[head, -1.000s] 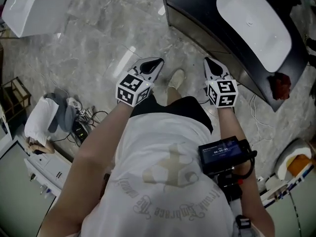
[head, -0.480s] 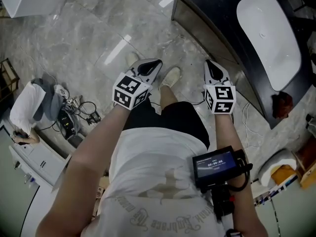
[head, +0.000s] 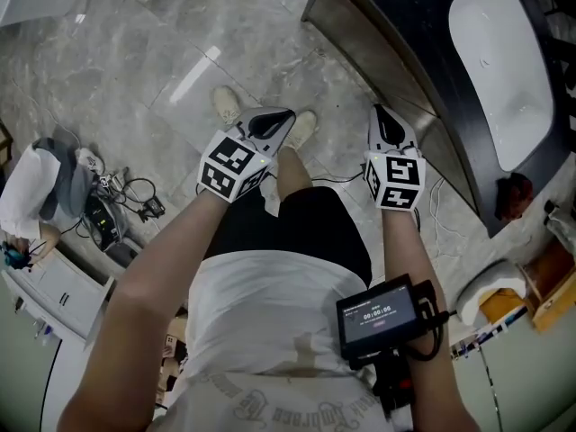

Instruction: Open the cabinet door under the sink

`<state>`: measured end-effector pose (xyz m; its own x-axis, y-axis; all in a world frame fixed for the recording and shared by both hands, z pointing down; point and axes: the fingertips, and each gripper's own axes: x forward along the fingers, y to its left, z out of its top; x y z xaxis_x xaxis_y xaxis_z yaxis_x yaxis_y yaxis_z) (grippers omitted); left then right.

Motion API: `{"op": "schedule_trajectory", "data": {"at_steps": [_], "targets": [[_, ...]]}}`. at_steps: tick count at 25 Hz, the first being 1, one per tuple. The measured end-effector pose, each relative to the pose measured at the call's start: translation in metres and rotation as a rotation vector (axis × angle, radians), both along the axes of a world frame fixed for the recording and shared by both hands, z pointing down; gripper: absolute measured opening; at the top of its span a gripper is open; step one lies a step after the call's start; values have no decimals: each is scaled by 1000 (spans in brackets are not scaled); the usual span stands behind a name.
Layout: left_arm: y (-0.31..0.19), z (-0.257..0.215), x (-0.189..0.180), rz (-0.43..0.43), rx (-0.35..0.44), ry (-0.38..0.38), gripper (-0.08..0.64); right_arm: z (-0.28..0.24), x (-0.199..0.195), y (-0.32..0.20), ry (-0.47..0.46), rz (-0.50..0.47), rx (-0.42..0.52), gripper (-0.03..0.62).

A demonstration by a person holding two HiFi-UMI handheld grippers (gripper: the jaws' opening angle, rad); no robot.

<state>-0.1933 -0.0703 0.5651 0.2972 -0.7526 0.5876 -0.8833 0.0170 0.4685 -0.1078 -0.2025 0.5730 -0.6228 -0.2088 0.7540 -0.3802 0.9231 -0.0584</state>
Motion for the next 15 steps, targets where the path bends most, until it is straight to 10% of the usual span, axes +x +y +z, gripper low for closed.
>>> {"op": "schedule_trajectory", "data": {"at_steps": [15], "targets": [[-29, 40, 2, -35, 82, 34, 11, 19, -7, -20, 6, -25, 205, 14]]}}
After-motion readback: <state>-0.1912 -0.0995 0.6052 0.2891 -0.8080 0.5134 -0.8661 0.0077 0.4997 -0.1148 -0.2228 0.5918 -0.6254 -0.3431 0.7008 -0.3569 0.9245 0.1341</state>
